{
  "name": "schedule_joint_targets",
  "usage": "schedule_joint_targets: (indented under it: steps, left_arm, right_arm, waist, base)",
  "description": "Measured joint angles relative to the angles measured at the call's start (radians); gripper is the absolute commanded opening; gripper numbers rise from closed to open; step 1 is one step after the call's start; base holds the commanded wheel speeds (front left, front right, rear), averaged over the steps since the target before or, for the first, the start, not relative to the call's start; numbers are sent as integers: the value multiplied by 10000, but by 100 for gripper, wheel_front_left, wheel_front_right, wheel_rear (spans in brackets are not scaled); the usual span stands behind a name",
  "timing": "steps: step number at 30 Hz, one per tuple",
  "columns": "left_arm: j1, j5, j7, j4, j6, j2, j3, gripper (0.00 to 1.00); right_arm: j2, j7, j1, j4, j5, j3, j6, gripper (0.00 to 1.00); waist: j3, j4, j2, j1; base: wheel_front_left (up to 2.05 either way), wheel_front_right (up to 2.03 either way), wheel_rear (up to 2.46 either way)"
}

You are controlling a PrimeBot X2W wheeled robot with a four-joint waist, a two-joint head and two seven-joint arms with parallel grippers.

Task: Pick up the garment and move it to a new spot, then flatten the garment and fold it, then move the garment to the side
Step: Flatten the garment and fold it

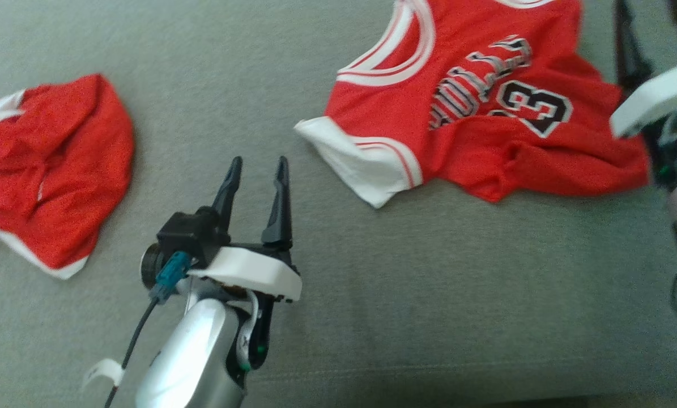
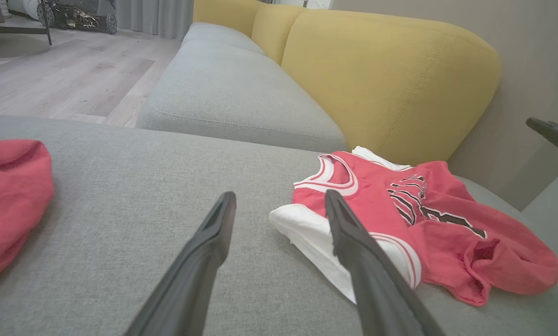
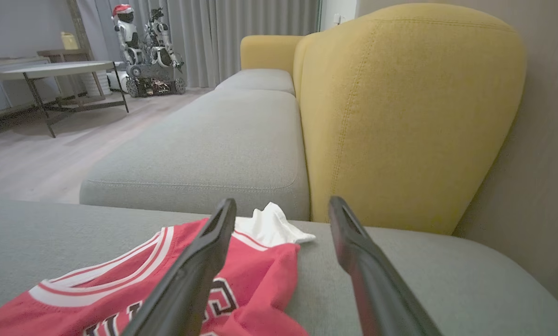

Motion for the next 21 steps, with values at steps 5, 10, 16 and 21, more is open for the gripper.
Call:
schedule_joint_targets:
  steps: [5,10,16,21]
  left_arm:
    - [432,98,0,63,-113,4,420,100]
    - [689,180,0,117,-180,6,568,100]
    - [817,259,0,138,-290,8,639,100]
    - [801,261,0,142,-313,10,516,100]
  right_arm:
    - [604,-4,2369,-1987,-470,-1097,0,100]
    - [1542,-23,4751,-3150,-1308,-2174,0,100]
    - [2366,270,5990,-4107,-2493,-2489,0,100]
    - [2662,871,5963,-4842,-2999,-2428,0,100]
  waist:
    - [-542,-813,0,0]
    - [-935,-1247,0,0]
    - [-1032,-1398,0,0]
    - [-927,-1186,0,0]
  base:
    - [0,0,0]
    - [0,0,0]
    - [0,0,0]
    - [0,0,0]
